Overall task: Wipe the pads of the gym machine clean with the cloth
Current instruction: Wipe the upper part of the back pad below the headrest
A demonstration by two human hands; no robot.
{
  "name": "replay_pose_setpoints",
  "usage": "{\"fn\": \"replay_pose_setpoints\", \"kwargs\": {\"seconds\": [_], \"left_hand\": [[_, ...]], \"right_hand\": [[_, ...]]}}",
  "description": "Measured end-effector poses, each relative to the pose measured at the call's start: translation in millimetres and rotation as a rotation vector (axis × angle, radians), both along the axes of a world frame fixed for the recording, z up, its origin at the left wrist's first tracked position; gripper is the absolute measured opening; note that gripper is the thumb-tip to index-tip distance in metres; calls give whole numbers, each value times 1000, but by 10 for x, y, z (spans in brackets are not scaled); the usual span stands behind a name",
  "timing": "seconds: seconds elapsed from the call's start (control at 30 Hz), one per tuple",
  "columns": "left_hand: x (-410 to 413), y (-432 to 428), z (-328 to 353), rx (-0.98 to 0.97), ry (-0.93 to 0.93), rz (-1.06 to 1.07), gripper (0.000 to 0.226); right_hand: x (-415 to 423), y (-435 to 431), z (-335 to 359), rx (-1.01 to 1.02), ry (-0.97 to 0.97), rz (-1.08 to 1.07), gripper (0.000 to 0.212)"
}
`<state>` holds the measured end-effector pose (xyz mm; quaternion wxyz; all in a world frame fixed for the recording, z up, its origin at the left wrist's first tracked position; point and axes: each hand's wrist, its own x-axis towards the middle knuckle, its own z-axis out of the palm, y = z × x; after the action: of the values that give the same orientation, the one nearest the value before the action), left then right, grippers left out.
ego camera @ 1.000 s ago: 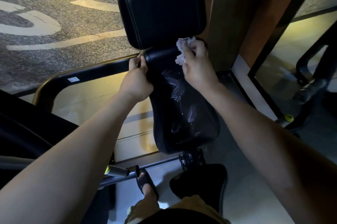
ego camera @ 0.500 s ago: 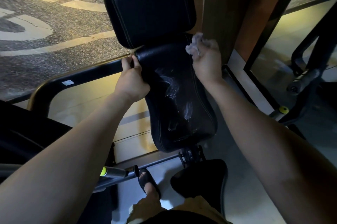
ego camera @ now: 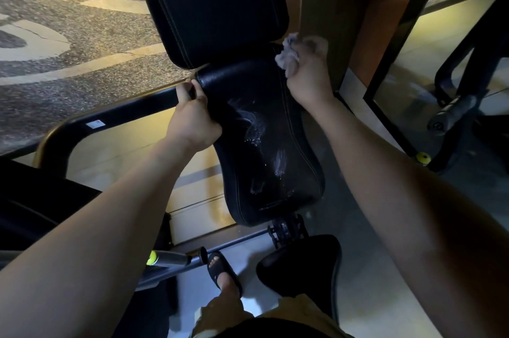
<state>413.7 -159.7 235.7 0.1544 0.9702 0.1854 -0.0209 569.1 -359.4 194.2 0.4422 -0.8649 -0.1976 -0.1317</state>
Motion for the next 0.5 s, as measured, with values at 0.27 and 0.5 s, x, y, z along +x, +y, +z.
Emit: {"fn": "replay_pose_setpoints", "kwargs": {"seconds": [0.27,0.5], "left_hand": [[-6,-9,15,15,-28,-8,99],[-28,-71,1,25,-6,18,103]], "right_hand": [[84,-2,70,-9,-55,10,34],[-633,90,-636,110,160,-154,36]]}}
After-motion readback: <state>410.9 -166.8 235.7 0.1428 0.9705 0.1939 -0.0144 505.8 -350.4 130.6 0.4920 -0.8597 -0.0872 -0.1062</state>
